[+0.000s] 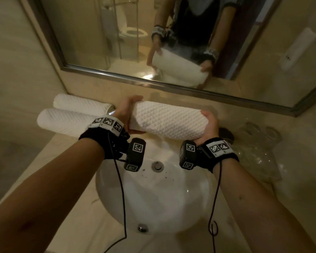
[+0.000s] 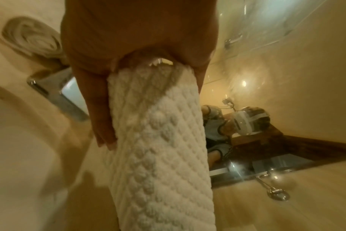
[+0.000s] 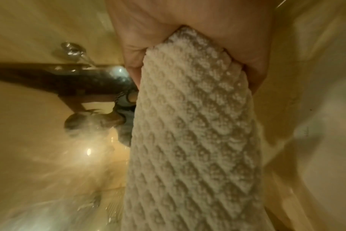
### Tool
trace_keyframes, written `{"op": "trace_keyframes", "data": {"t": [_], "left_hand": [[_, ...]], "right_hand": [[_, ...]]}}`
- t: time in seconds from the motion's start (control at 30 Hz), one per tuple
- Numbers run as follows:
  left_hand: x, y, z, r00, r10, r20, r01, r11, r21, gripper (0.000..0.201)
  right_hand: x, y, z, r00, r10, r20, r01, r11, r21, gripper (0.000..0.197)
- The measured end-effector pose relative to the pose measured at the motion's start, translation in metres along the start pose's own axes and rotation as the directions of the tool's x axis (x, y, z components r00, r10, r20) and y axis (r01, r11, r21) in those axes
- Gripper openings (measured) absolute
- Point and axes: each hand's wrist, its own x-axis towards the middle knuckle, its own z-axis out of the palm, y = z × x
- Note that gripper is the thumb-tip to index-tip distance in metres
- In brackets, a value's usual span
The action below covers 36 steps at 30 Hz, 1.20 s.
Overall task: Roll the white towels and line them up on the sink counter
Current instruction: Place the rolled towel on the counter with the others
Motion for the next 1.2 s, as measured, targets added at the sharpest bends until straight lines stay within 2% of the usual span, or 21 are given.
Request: {"op": "trace_keyframes", "data": {"t": [0.1,0.23,0.33,0.43,0.53,0.7,0.8,0.87,0.93,1.0,1.07,1.13,1.2], "left_hand": [[-0.016,-0.002,-0.027,1.000,0.017,0.013,-0.016,0.999,-0.032,0.034],[-0.030,-0.002,-0.072,0.996,0.031,-0.078,-0.040,0.993,-0.115,0.031],[-0.036,-0.002,-0.112,0.993,0.102,-0.062,-0.114,0.966,-0.231,0.025],[-0.043,-0.001,-0.155,0.981,0.136,-0.138,-0.174,0.934,-0.313,0.027],[-0.050,0.001,-0.201,0.965,0.134,-0.227,-0.199,0.935,-0.295,0.025],[-0.052,-0.002,-0.272,0.940,0.135,-0.314,-0.215,0.948,-0.236,0.020],[-0.028,-0.012,-0.312,0.913,0.097,-0.395,-0.150,0.983,-0.106,0.013],[-0.002,-0.022,-0.335,0.920,0.046,-0.389,-0.076,0.995,-0.062,0.012],[0.021,-0.033,-0.347,0.927,-0.004,-0.374,-0.005,1.000,-0.025,0.017],[0.048,-0.041,-0.358,0.920,-0.053,-0.387,0.061,0.998,0.008,0.026],[0.050,-0.038,-0.351,0.913,-0.088,-0.399,0.104,0.994,0.019,0.035],[0.049,-0.031,-0.342,0.904,-0.083,-0.420,0.130,0.988,0.085,0.045],[0.058,-0.030,-0.342,0.891,-0.075,-0.448,0.151,0.979,0.136,0.049]], "right_hand": [[-0.010,0.012,0.018,0.999,0.013,0.038,-0.012,0.999,-0.032,0.037],[-0.016,0.037,0.050,0.993,0.064,0.102,-0.061,0.997,-0.037,0.042],[-0.019,0.060,0.082,0.987,0.018,0.159,-0.006,0.997,-0.077,0.043],[-0.022,0.084,0.118,0.992,-0.055,0.111,0.074,0.981,-0.177,0.059],[-0.025,0.112,0.157,0.994,-0.067,0.089,0.090,0.955,-0.281,0.068],[-0.024,0.165,0.210,0.987,-0.144,0.072,0.161,0.865,-0.476,0.044],[-0.010,0.200,0.224,0.989,-0.141,0.040,0.137,0.794,-0.592,0.036],[0.004,0.224,0.223,0.993,-0.114,-0.018,0.078,0.783,-0.617,0.024],[0.019,0.243,0.212,0.994,-0.068,-0.084,0.002,0.786,-0.619,0.022],[0.033,0.260,0.200,0.989,-0.021,-0.147,-0.076,0.782,-0.619,0.026],[0.046,0.275,0.188,0.977,0.012,-0.215,-0.147,0.766,-0.626,0.034],[0.056,0.288,0.181,0.961,0.033,-0.275,-0.202,0.760,-0.617,0.044],[0.063,0.298,0.181,0.951,0.035,-0.307,-0.226,0.757,-0.613,0.045]]}}
